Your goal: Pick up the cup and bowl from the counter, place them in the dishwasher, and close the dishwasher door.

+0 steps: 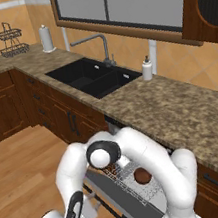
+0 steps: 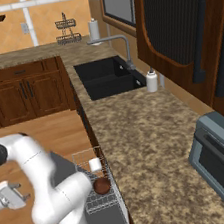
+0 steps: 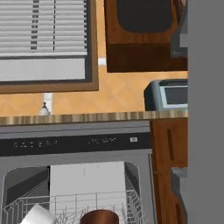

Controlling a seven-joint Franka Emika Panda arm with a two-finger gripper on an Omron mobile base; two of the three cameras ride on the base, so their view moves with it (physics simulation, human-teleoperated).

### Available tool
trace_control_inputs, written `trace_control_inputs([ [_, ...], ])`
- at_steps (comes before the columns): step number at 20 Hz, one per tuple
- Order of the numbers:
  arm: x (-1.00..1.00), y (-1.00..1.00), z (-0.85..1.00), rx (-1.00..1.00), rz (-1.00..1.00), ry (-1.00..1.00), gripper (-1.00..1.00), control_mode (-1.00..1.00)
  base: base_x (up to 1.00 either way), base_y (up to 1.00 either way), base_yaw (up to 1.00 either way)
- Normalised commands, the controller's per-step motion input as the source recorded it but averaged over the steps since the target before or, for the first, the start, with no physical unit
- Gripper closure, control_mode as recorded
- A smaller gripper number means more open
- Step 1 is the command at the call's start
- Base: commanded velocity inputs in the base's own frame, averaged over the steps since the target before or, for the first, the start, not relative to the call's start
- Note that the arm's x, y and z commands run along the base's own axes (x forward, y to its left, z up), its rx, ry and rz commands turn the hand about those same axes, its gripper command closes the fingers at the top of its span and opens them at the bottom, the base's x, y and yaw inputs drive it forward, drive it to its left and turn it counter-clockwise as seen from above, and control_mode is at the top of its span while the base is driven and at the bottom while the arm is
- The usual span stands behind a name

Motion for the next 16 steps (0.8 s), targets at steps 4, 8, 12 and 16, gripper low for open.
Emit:
trace_control_inputs([
  [4, 0.03, 0.00, -0.66, -0.09, -0.16, 0.00, -1.00, -1.00, 0.00, 0.00, 0.00],
  [8, 0.15, 0.00, -0.70, -0.01, -0.10, 0.01, -1.00, -1.00, 0.00, 0.00, 0.00],
  [12, 0.35, 0.00, -0.62, 0.05, 0.00, 0.07, -1.00, -1.00, 0.00, 0.00, 0.00],
  [16, 0.41, 0.00, -0.57, 0.13, 0.05, 0.07, -1.00, -1.00, 0.00, 0.00, 0.00],
])
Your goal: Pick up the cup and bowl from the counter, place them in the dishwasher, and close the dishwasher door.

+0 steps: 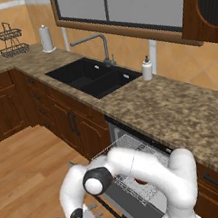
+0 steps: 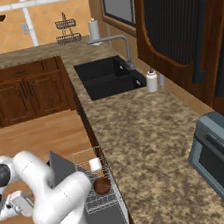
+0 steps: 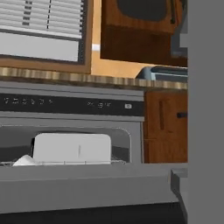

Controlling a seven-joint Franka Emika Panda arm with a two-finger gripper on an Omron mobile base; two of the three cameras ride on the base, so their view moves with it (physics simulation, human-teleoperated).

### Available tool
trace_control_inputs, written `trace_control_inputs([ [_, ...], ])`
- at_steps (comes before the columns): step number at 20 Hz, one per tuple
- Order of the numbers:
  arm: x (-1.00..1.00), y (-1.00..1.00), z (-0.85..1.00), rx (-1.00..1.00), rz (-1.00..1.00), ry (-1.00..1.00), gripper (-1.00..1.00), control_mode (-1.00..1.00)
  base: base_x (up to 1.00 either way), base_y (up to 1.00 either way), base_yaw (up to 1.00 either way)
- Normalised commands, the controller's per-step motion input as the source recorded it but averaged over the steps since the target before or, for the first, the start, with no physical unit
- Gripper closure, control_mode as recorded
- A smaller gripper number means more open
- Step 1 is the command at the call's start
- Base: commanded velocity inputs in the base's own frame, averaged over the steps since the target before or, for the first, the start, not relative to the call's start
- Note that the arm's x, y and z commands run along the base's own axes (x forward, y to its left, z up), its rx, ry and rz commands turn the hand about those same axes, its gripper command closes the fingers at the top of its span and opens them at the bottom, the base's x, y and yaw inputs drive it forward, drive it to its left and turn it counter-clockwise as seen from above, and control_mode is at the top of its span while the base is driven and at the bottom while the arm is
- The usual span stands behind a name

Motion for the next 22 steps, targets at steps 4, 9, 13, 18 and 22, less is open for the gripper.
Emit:
trace_control_inputs([
  [4, 0.47, -0.02, -0.56, 0.17, 0.13, 0.07, -1.00, -1.00, 0.00, 0.00, 0.00],
  [9, 0.59, -0.02, -0.57, 0.10, 0.12, 0.02, -1.00, -1.00, 0.00, 0.00, 0.00],
  [13, 0.66, -0.03, -0.54, 0.02, 0.07, 0.00, -1.00, -1.00, 0.00, 0.00, 0.00],
  [18, 0.62, -0.10, -0.56, 0.00, 0.03, 0.00, -1.00, -1.00, 0.00, 0.00, 0.00],
  [22, 0.45, -0.32, -0.35, -0.06, 0.00, 0.00, -1.00, -1.00, 0.00, 0.00, 0.00],
])
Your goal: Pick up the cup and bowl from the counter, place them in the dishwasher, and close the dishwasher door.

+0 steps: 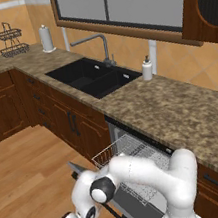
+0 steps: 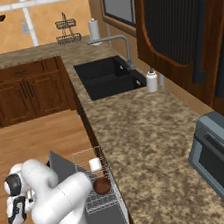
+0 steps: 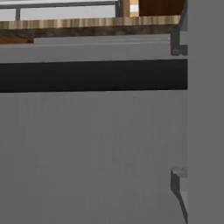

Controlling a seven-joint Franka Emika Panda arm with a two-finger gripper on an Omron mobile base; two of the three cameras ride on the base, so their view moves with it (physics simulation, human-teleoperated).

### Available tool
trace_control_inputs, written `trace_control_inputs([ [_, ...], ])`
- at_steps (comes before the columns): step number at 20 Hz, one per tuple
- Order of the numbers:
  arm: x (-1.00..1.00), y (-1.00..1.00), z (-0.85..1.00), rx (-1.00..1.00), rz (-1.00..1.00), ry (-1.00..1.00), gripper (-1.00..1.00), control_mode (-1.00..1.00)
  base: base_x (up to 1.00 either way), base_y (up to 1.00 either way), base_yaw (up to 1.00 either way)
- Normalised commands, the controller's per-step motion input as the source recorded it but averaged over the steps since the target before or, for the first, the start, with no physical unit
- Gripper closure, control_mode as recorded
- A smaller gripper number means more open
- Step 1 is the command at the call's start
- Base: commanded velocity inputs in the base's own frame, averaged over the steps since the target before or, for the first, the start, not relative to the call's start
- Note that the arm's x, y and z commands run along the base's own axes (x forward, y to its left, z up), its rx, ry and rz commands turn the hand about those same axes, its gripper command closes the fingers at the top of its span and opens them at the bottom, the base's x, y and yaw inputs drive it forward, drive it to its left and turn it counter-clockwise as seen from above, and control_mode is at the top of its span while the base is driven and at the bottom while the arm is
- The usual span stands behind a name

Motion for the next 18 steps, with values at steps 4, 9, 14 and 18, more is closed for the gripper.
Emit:
trace_control_inputs([
  [4, 0.24, -0.71, 0.01, -0.19, -0.02, -0.10, -1.00, -1.00, 0.00, 0.00, 0.00],
  [9, 0.32, -0.99, 0.23, -0.16, -0.08, -0.10, -1.00, -1.00, 0.00, 0.00, 0.00],
  [14, 0.55, -1.00, 0.46, -0.09, -0.10, -0.04, -1.00, -1.00, 0.00, 0.00, 0.00],
  [18, 0.75, -1.00, 0.39, -0.01, -0.07, 0.00, -1.00, -1.00, 0.00, 0.00, 0.00],
])
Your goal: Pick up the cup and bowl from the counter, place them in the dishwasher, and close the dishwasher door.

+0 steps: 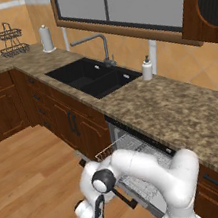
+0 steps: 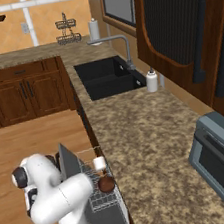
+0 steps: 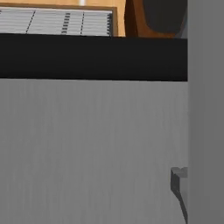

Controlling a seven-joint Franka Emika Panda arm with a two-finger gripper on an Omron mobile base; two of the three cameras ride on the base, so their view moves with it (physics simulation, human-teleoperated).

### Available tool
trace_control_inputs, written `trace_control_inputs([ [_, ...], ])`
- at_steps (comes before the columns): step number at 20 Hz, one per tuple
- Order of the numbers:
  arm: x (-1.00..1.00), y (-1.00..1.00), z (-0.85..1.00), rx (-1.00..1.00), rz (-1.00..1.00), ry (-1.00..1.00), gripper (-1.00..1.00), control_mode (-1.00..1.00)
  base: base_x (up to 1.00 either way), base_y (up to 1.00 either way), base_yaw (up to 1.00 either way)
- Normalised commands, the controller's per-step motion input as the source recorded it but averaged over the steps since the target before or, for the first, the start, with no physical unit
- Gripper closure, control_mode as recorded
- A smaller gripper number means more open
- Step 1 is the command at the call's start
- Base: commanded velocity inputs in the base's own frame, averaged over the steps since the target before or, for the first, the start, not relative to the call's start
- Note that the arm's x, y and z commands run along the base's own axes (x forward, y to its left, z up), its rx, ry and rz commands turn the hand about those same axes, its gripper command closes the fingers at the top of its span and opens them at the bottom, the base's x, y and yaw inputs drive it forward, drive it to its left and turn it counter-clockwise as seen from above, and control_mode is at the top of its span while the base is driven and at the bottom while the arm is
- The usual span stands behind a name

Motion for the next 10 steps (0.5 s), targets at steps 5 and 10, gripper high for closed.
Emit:
trace_control_inputs([
  [5, 0.77, -1.00, 0.17, 0.00, -0.07, 0.00, -1.00, -1.00, 0.00, 0.00, 0.00],
  [10, 0.69, -1.00, -0.07, 0.02, -0.02, 0.04, -1.00, -1.00, 0.00, 0.00, 0.00],
])
